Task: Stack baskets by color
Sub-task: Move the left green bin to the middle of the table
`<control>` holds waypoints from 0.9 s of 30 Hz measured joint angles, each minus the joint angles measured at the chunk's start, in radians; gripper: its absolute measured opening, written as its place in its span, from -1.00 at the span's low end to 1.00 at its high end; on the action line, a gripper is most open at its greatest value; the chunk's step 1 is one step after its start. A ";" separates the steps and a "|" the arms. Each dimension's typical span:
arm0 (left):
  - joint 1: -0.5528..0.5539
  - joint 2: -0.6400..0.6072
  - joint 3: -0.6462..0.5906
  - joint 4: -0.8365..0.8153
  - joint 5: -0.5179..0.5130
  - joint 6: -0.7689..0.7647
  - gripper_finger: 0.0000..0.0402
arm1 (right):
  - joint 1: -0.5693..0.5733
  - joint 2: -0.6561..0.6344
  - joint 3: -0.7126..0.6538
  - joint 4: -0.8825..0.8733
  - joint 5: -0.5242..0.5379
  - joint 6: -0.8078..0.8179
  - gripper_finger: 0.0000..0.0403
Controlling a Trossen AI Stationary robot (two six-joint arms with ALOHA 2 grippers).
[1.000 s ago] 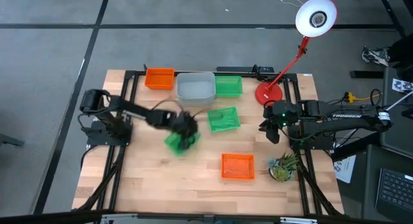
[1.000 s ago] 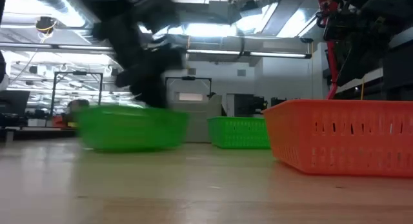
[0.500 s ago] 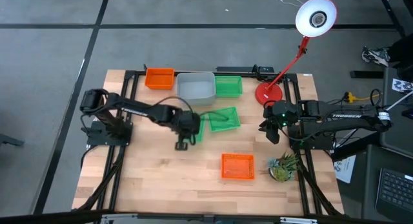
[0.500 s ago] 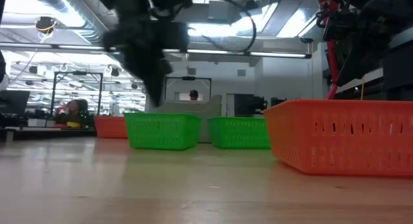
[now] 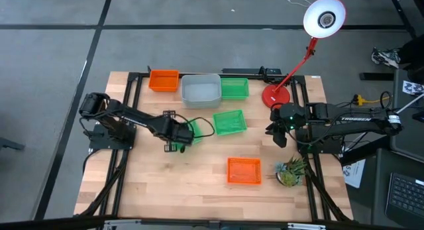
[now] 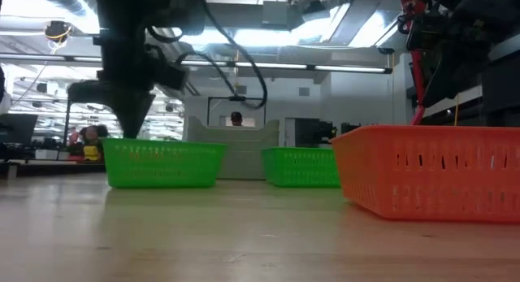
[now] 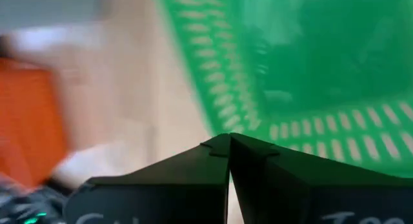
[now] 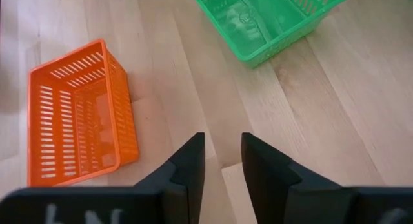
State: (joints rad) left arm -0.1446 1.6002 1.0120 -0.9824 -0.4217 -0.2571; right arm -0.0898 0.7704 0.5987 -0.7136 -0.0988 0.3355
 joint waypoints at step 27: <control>-0.085 0.011 0.040 -0.165 0.384 -0.507 -1.00 | 0.000 0.000 0.000 -0.007 0.000 -0.006 -0.50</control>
State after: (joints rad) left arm -0.2296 1.6108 1.0519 -1.1474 -0.0374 -0.7640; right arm -0.0900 0.7702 0.5987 -0.7202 -0.0986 0.3298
